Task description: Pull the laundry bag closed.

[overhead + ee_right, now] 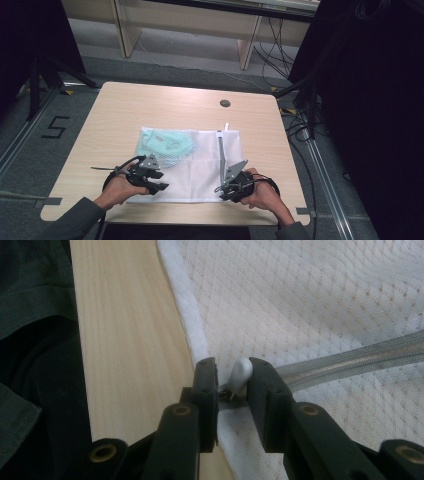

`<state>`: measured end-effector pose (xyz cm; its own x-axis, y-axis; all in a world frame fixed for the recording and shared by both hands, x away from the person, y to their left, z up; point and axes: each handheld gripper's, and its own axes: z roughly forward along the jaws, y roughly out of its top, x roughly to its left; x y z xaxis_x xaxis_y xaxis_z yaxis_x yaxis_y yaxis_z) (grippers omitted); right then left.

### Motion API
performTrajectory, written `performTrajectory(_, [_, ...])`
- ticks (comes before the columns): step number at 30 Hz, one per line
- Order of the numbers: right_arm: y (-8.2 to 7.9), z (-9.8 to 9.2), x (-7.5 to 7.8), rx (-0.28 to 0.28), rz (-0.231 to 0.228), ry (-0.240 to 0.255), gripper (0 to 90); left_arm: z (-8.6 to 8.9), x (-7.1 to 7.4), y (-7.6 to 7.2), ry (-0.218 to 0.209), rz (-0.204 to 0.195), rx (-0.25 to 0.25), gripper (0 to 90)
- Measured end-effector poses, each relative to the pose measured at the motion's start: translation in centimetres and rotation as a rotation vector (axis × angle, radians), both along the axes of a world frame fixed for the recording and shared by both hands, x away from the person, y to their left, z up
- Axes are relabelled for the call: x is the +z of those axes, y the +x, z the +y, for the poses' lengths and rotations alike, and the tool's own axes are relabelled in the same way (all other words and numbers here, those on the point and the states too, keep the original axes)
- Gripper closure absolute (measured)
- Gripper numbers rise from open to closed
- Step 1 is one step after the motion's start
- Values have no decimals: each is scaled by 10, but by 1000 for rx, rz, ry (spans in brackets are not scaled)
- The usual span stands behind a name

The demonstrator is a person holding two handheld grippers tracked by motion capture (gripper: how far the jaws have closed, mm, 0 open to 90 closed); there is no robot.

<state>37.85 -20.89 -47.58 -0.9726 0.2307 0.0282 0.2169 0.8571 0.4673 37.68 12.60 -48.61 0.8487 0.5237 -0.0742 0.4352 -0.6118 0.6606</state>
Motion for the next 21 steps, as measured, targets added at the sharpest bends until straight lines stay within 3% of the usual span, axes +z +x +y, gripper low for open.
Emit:
performTrajectory(9, [0, 0, 1, 4, 11, -8, 822, -1, -2, 1, 12, 1, -8, 513])
performTrajectory(10, [0, 0, 1, 4, 11, -8, 822, -1, -2, 1, 21, -8, -21, 513])
performTrajectory(11, [-1, -1, 2, 1, 16, -13, 843, 1, 0, 2, 57, -2, -50, 513])
performTrajectory(13, [-1, -2, 2, -15, 36, -18, 854, 1, 0, 2, 66, -13, -61, 510])
performTrajectory(14, [0, -2, 2, -4, 17, -14, 853, 0, -1, 2, 56, -5, -51, 510])
performTrajectory(16, [0, -3, 2, -11, 18, -15, 853, 0, 0, 2, 64, -18, -66, 509])
performTrajectory(19, [-1, -2, 2, -17, 34, -20, 854, -1, -1, 1, 57, -6, -54, 505])
performTrajectory(21, [0, -1, 2, -11, 21, -18, 857, -1, -1, 1, 61, -5, -55, 504])
